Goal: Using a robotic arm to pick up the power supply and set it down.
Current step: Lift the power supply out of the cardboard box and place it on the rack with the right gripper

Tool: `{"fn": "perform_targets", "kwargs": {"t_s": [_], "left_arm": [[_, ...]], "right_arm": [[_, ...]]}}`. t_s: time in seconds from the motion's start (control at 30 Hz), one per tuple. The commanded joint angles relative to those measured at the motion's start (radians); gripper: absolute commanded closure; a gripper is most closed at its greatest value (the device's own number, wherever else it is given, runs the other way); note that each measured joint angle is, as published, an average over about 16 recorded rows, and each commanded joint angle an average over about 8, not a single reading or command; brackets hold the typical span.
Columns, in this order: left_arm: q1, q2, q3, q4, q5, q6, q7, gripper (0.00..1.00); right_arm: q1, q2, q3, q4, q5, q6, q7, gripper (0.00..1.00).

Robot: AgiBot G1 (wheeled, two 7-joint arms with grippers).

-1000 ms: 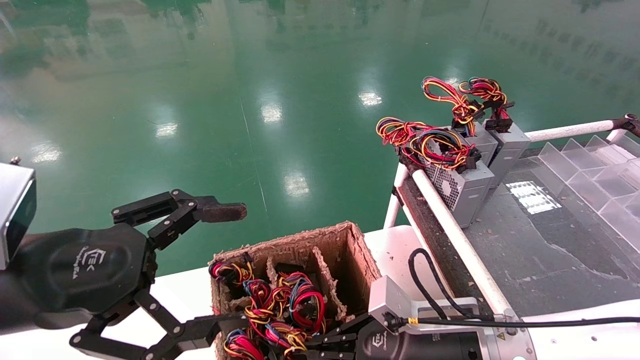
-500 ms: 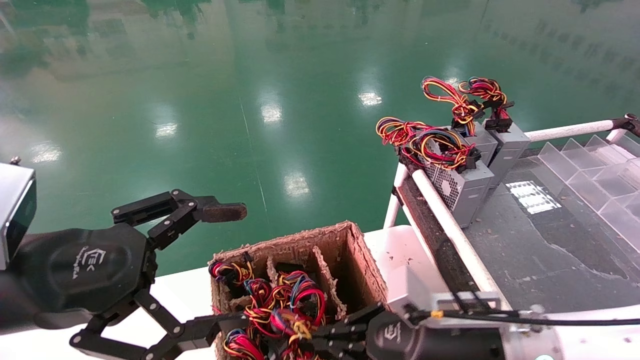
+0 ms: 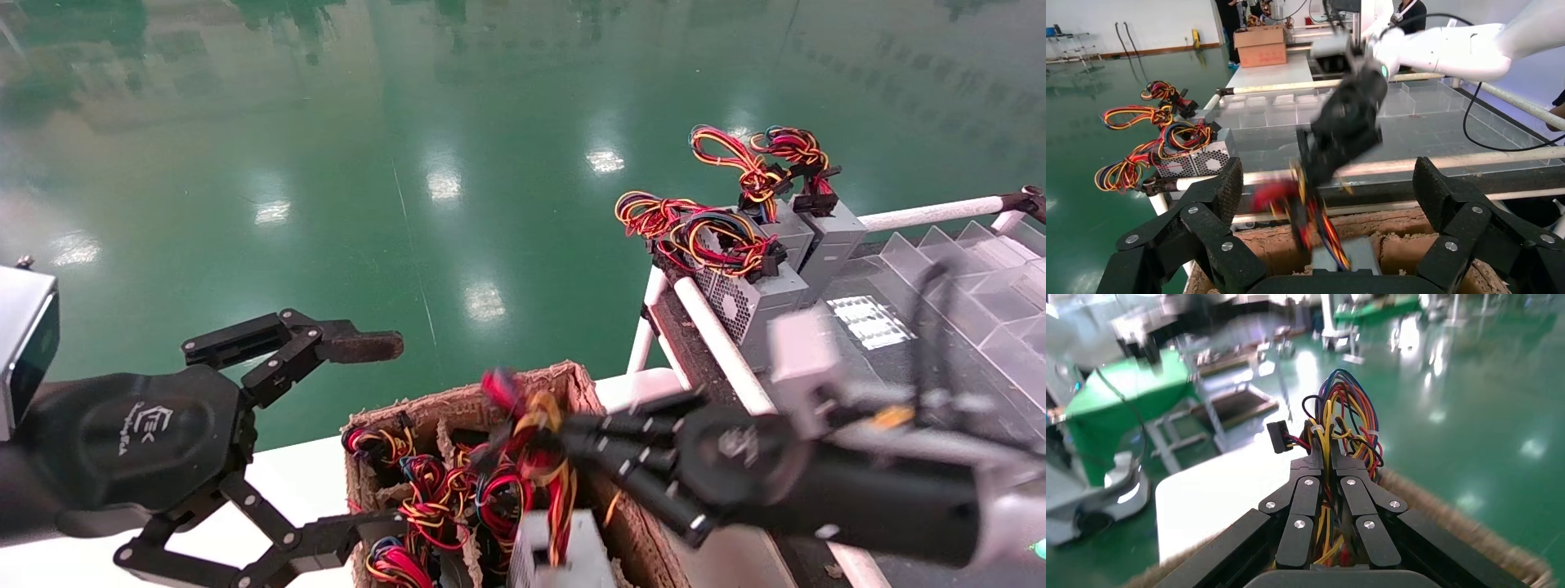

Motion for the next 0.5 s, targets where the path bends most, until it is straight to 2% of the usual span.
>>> {"fn": "perform_targets", "kwargs": {"t_s": [0.03, 0.23, 0.5], "left_arm": [[0.000, 0.000, 0.000, 0.000, 0.000, 0.000, 0.000, 0.00], [0.000, 0.000, 0.000, 0.000, 0.000, 0.000, 0.000, 0.00], [0.000, 0.000, 0.001, 0.000, 0.000, 0.000, 0.000, 0.00]], "right_arm": [[0.003, 0.020, 0.022, 0.013, 0.033, -0.001, 0.012, 1.00], [0.078, 0.073, 0.086, 0.014, 0.104, -0.004, 0.040, 1.00], [0.133, 0.127, 0.123, -0.041, 0.104, -0.001, 0.021, 1.00]]}}
